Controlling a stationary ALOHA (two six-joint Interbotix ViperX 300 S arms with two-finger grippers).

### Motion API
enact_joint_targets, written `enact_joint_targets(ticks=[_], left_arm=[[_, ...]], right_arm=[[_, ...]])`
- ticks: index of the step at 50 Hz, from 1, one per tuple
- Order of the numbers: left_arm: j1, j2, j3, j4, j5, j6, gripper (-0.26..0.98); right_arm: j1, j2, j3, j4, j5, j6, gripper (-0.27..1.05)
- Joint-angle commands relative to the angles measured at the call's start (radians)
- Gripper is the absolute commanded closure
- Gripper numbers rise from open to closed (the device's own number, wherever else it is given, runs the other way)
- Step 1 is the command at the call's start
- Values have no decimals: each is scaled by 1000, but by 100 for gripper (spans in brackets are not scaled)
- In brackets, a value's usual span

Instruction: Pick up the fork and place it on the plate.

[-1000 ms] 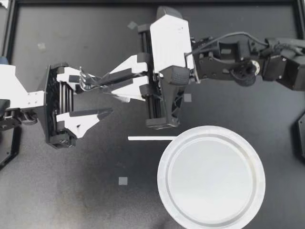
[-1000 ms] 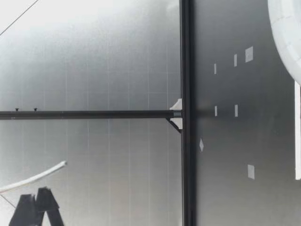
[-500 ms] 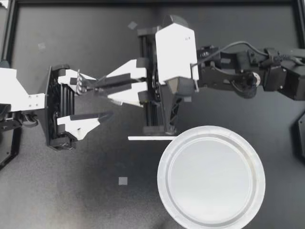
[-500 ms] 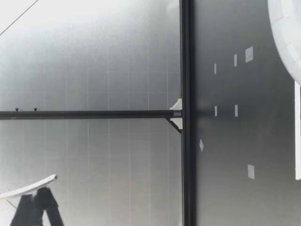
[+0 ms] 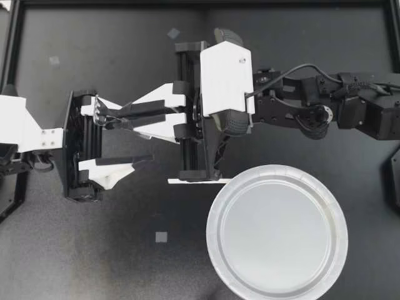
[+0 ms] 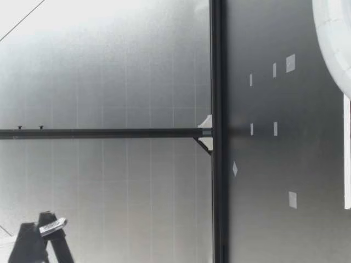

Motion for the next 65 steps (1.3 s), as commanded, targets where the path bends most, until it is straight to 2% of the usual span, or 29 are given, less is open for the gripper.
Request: enact_joint_targets(ticks=[1, 26, 32, 37, 45, 47, 53, 57, 60, 65], left_arm=[[-3, -14, -14, 3, -6, -2, 7], [-3, -20, -5, 3, -5, 2, 62], [-3, -25, -5, 3, 5, -8, 67], [-6, -38, -5, 3, 31, -8, 67], [-15, -64, -2, 3, 61, -9, 67], [-15, -74, 2, 3, 69, -11, 67], [-20, -106, 11, 3, 114, -25, 67], [-20, -137, 8, 2, 218, -54, 67], [-20, -175, -6, 0, 380, -81, 67], [-20, -279, -78, -6, 790, -130, 67]], right_arm=[[5, -23, -21, 2, -11, 0, 71], [5, -15, -21, -2, -11, 5, 71], [5, -6, -20, -2, -15, 18, 68], [3, -8, -18, -2, -15, 18, 53], [3, -6, -15, -2, -20, 12, 8], [0, -8, -11, -3, -23, 11, 2], [-18, -38, 35, -2, -23, 17, 5], [-34, -83, 95, 0, -21, 23, 5], [-37, -124, 143, 3, -17, 31, 5], [-40, -186, 225, 15, 0, 64, 5]])
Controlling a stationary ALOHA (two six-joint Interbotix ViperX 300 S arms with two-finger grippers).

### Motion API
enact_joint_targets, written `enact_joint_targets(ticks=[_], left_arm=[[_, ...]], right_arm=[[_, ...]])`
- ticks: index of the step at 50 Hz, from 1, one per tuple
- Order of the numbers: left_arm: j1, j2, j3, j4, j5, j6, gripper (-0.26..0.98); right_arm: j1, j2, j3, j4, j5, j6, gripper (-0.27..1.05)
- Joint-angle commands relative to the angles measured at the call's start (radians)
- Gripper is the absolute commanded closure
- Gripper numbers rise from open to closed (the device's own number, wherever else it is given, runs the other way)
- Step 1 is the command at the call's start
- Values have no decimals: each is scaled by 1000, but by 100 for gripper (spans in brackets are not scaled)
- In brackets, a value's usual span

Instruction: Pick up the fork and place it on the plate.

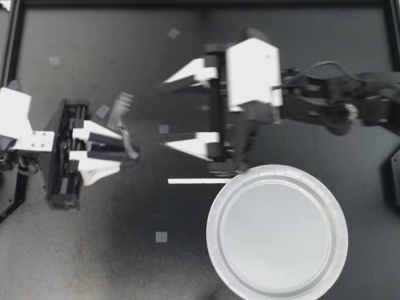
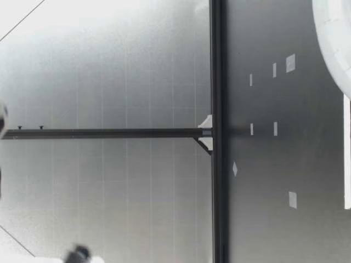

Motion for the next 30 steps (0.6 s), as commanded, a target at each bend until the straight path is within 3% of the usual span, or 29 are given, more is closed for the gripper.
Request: enact_joint_targets(ticks=[1, 4, 12, 20, 30], left_arm=[[-3, -81, -81, -5, 288, -21, 67], [-3, -146, -143, -8, 528, -51, 67], [-3, -163, -196, -8, 818, -109, 67], [-3, -20, -161, -20, 834, -135, 67], [-14, 169, -189, -18, 822, -94, 67]], right_arm=[[-9, -71, 38, 17, 9, 29, 5], [-23, -104, 80, 43, 18, 80, 5], [-94, -210, 190, 55, -14, 198, 5], [-101, -241, 264, 51, -100, 201, 5], [-101, -202, 270, 51, -94, 201, 5]])
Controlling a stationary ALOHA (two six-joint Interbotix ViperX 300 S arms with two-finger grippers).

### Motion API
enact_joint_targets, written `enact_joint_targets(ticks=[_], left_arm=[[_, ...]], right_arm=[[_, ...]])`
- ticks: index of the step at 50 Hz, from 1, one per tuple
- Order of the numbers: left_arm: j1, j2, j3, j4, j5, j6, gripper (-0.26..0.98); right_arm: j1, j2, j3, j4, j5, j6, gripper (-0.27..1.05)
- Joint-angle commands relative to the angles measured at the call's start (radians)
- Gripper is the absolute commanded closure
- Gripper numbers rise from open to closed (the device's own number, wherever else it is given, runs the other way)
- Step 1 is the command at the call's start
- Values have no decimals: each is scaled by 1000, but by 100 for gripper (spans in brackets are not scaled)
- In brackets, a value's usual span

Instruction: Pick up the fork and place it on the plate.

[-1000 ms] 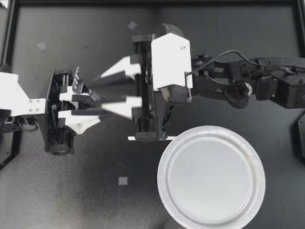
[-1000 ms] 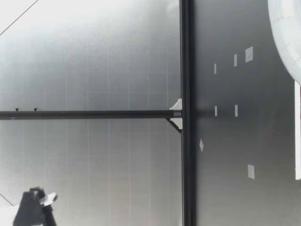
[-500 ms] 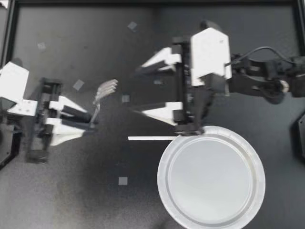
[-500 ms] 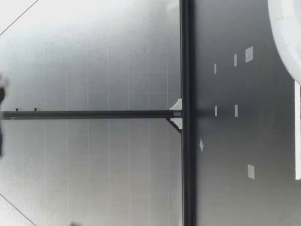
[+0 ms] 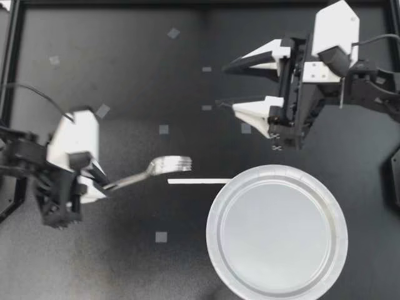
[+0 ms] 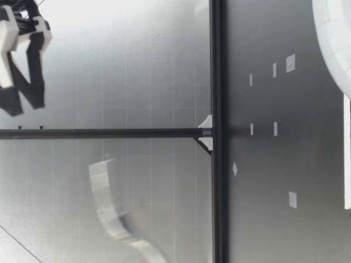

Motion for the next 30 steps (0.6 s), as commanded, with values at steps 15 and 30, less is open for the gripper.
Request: enact_joint_targets(ticks=[15, 30], left_arm=[[-61, 324, -176, -2, 80, 98, 67], [-67, 472, -273, -20, 107, 173, 67]], right_arm=[[-3, 40, -11, -2, -14, -3, 5], [-3, 40, 11, -3, -14, 0, 5]])
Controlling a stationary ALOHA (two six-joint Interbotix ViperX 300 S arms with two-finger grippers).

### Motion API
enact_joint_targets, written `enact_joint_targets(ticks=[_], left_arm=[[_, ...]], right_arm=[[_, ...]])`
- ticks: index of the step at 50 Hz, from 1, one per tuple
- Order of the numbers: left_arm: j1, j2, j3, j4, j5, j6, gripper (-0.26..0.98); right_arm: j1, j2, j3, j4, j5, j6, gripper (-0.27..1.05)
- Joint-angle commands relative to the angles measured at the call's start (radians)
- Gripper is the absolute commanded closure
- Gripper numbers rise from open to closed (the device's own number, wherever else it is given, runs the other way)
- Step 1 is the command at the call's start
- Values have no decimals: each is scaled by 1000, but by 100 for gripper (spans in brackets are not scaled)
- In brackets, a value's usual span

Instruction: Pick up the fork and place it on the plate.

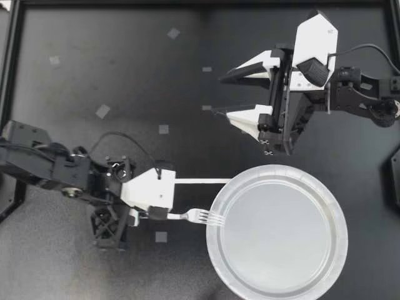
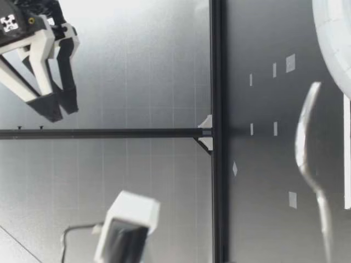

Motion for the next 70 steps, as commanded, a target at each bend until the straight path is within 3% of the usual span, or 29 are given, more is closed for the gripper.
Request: enact_joint_targets(ticks=[1, 19, 57, 63, 70], left_arm=[[-3, 15, -40, -9, 9, 3, 67], [-3, 98, -120, -15, 166, 3, 67], [-3, 164, -141, -18, 133, -5, 66], [-3, 172, -141, -20, 138, -9, 61], [-2, 175, -141, -29, 147, -8, 43]], right_arm=[[-3, -8, -9, -2, -9, 2, 5], [-3, -11, 8, -2, -6, 0, 5], [-2, -9, 26, 0, -6, 15, 5], [-2, -8, 28, 0, -3, 17, 5], [-2, -9, 28, 0, -3, 21, 5]])
